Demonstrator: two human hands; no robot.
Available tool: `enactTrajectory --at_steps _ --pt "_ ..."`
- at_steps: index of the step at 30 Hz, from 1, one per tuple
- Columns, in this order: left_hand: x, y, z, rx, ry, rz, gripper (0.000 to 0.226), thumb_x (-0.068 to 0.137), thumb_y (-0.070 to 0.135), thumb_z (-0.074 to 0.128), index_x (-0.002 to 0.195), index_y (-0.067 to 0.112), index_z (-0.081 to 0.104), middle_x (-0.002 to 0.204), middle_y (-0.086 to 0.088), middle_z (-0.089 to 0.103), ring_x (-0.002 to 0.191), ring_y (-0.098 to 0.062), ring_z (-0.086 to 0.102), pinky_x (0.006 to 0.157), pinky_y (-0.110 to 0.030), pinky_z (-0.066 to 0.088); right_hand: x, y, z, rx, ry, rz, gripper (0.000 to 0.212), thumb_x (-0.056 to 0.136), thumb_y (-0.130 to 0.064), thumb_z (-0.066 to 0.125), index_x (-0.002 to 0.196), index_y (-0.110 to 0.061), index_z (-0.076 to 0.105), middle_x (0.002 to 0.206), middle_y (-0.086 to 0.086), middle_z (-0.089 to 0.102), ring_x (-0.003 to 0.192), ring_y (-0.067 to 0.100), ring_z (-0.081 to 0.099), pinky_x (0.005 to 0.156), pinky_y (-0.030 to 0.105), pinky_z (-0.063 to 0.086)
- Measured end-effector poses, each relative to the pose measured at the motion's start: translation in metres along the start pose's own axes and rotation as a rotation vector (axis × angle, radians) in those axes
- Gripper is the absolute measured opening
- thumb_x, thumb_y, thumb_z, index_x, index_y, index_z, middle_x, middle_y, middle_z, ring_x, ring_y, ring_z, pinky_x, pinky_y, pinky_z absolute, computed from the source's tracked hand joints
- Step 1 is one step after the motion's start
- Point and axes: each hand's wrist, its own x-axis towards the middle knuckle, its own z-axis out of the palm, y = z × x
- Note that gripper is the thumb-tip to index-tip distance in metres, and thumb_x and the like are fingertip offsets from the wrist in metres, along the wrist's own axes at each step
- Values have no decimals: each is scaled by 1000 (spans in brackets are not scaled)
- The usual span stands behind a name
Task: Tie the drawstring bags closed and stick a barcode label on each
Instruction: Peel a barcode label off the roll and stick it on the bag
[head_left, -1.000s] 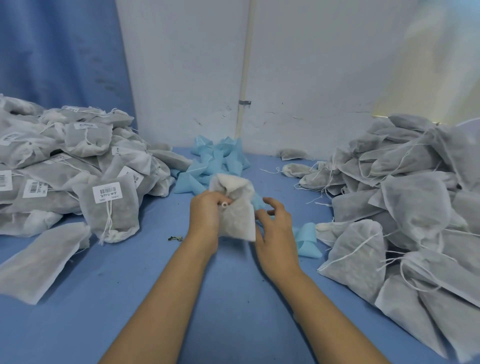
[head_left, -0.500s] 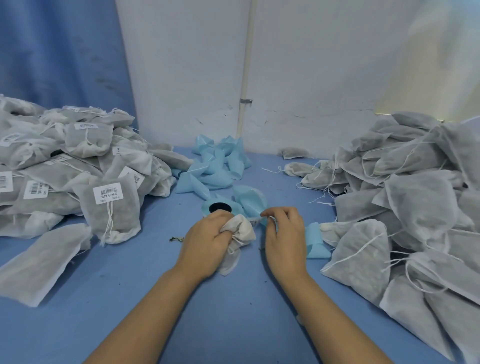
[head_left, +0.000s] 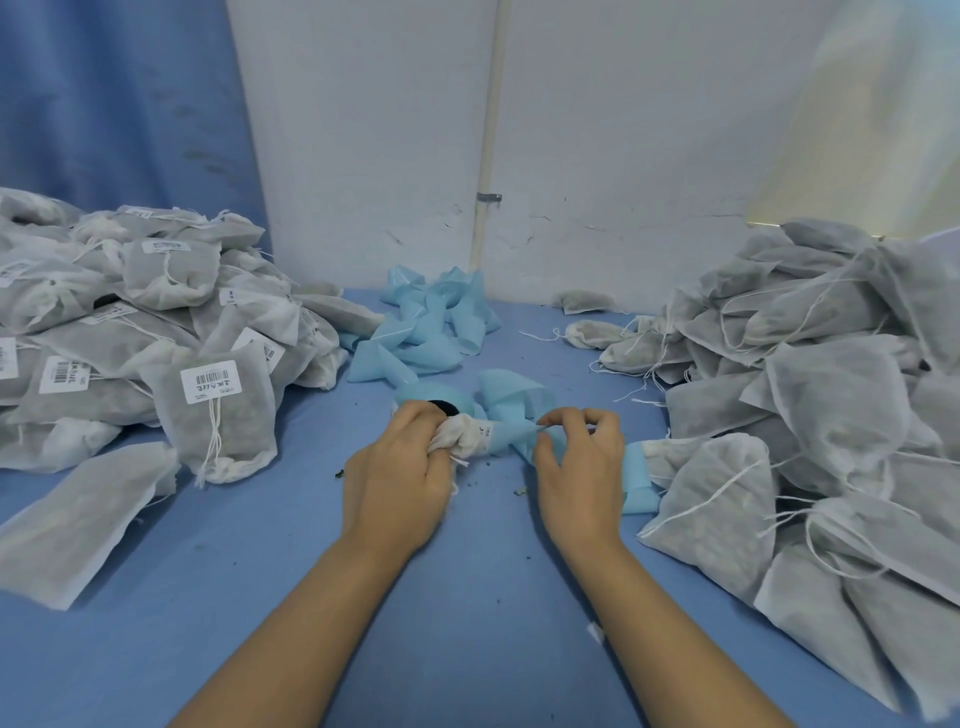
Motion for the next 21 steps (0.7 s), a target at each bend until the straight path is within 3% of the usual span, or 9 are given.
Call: enactTrajectory --at_steps 2,5,7,10,14,19,21 --pt "-1 4 0 27 -47 99 33 78 20 40 93 10 68 125 10 61 83 -25 64 60 -38 48 -2 -3 -1 -3 -5 -57 13 91 -13 57 101 -15 65 110 2 42 106 22 42 71 26 28" --pt "-1 9 6 23 -195 180 40 78 27 33 94 17 68 138 26 45 92 -14 62 61 -30 44 -8 -12 -3 -30 -15 -190 10 89 -12 63 98 -12 68 107 8 49 97 25 46 76 35 38" --pt "1 9 9 -20 -227 150 40 78 26 34 99 22 67 129 23 54 94 -9 57 66 -27 41 -10 -16 -4 -72 4 -293 9 82 -10 71 90 -12 70 101 11 54 88 28 50 71 38 44" --pt "3 3 6 -89 -195 79 28 78 24 34 85 18 60 96 13 55 81 -14 53 70 -35 43 -7 -14 -5 -144 25 -326 12 75 -7 73 86 -11 70 97 13 54 84 31 51 70 38 44" --pt "6 -9 3 -182 -96 -43 35 76 23 36 92 13 66 100 10 60 89 -15 56 79 -33 43 1 0 -8 -107 37 -208 10 83 -10 67 92 -11 70 103 12 52 93 29 48 75 32 37" --pt "7 -8 4 -408 -199 -26 27 73 17 44 88 24 66 98 29 61 92 4 56 83 -17 43 1 -1 -6 29 -33 -249 8 88 -8 60 94 -11 65 97 5 57 93 23 49 77 28 35" --pt "7 -6 5 -453 -235 -8 30 70 12 46 82 32 65 95 26 63 90 4 57 79 -14 42 0 -1 -5 42 -35 -272 13 90 -8 58 100 -13 64 99 3 58 94 22 50 78 27 35"
